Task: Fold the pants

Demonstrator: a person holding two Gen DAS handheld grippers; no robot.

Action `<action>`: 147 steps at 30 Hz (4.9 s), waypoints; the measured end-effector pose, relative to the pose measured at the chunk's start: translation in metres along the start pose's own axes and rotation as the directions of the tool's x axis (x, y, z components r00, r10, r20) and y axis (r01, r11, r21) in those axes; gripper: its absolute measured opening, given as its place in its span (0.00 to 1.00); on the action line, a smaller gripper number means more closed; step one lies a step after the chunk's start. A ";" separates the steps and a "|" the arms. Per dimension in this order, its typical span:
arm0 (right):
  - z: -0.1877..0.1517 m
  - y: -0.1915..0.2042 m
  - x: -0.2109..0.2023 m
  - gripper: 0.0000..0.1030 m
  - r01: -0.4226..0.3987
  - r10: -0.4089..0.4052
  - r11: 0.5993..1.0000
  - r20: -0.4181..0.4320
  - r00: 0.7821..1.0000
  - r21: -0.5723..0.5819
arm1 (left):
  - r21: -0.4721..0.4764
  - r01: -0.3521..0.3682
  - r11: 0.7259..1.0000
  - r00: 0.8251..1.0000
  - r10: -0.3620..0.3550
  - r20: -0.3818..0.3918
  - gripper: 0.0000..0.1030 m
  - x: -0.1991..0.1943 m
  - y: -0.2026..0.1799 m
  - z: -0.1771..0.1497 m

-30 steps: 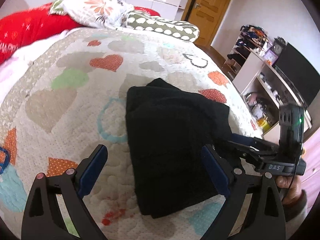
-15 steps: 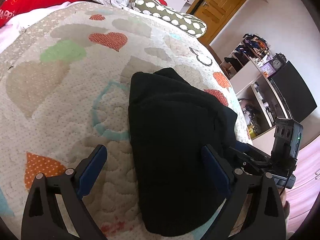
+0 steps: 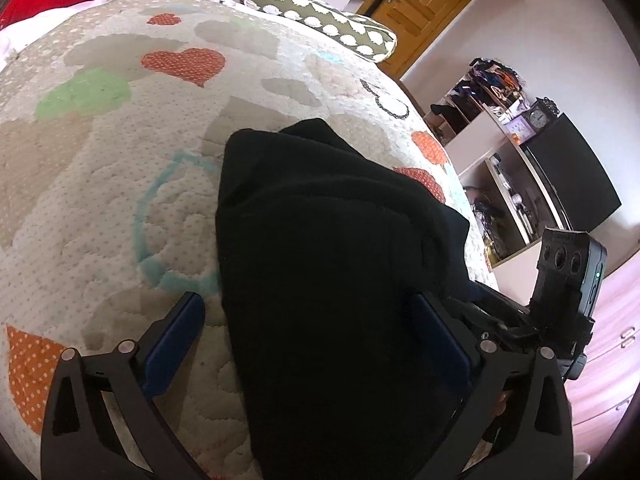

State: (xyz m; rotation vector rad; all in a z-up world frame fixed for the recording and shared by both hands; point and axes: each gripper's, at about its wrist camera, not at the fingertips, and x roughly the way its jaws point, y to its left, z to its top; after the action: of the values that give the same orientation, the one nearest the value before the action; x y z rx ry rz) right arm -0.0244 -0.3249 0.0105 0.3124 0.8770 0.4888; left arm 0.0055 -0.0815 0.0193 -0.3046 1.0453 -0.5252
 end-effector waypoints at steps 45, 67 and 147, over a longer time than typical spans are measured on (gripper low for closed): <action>0.118 0.001 0.059 0.46 0.101 -0.098 0.994 0.071 0.993 -0.045 | 0.053 -0.233 0.971 0.966 0.225 0.127 0.62 -0.002 0.042 0.104; 0.147 0.019 0.115 0.29 0.114 -0.111 0.983 0.030 0.993 -0.141 | 0.119 -0.401 0.908 0.906 0.374 0.198 0.74 0.026 0.016 0.093; 0.033 0.091 -0.017 0.77 0.236 -0.212 0.961 0.160 0.964 -0.147 | 0.045 -0.544 0.838 0.782 0.486 0.390 0.80 -0.088 -0.041 0.008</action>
State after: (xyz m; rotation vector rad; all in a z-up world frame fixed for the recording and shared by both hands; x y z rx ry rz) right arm -0.0328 -0.2591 0.0833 0.0927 0.7168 0.3205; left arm -0.0330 -0.0680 0.1072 0.0369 0.6732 -0.0381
